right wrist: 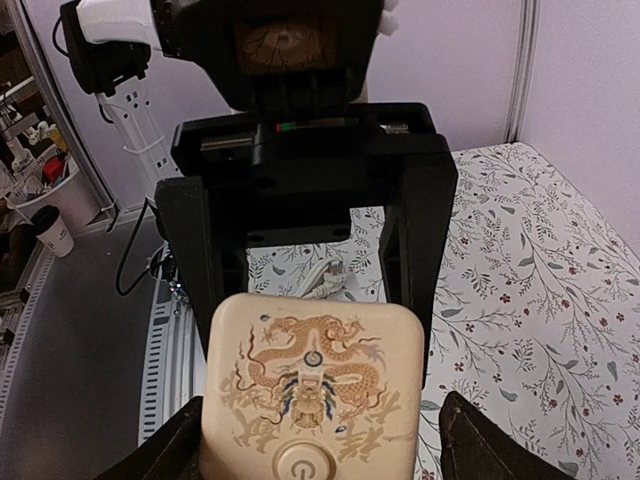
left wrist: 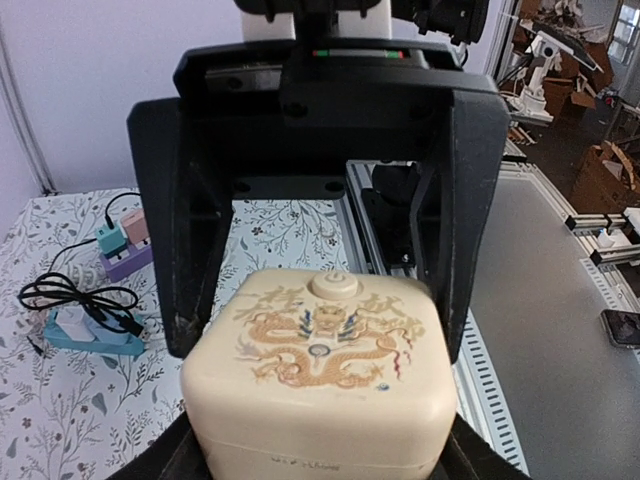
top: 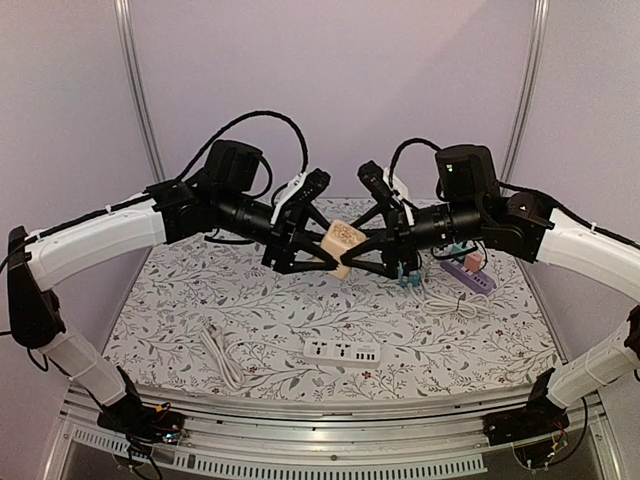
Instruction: Insert the plug
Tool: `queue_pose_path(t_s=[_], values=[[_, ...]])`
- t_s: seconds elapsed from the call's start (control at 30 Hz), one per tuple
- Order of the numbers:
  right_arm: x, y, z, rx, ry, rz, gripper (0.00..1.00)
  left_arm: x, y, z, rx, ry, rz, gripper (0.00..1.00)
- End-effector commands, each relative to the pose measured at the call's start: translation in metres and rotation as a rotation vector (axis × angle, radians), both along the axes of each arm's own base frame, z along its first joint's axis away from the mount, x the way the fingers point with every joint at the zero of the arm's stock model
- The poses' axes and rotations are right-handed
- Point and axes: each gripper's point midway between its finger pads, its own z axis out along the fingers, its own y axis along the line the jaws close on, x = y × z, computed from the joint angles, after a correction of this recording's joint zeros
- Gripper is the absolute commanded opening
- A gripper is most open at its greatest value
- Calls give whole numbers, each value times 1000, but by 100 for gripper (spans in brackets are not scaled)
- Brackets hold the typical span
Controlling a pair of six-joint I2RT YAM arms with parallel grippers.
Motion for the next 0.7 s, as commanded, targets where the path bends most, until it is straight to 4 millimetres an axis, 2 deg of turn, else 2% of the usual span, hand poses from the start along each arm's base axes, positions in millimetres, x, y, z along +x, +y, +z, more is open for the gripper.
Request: queue_pose_path(t_s=[0.0,0.13,0.23,0.3,0.47,0.5,0.57,0.6,0.67], values=[[2,3,7,5,-13,-5,73,-9,-6,3,2,-18,-32,0],[-1,5,1,-6,8,18,71,-11,-6,6,-5,-27,-44,0],[0,6,-4,-20,14,17,65,-13,-6,5,-4,-30,-48,0],[-1,6,-5,-23,19,27,54,-13,-6,5,-2,-30,-48,0],[-4,11,-12,-38,44,59,3,-13,-6,4,0,-34,-51,0],[-3,11,-14,-41,49,58,0,-12,-6,3,5,-37,-44,0],[-1,11,-16,-47,59,45,0,-7,-5,-1,19,-51,-14,0],[4,10,-17,-55,54,14,0,-3,-5,-3,30,-59,10,9],[16,4,-20,-74,48,-70,0,6,-3,-10,53,-80,62,50]])
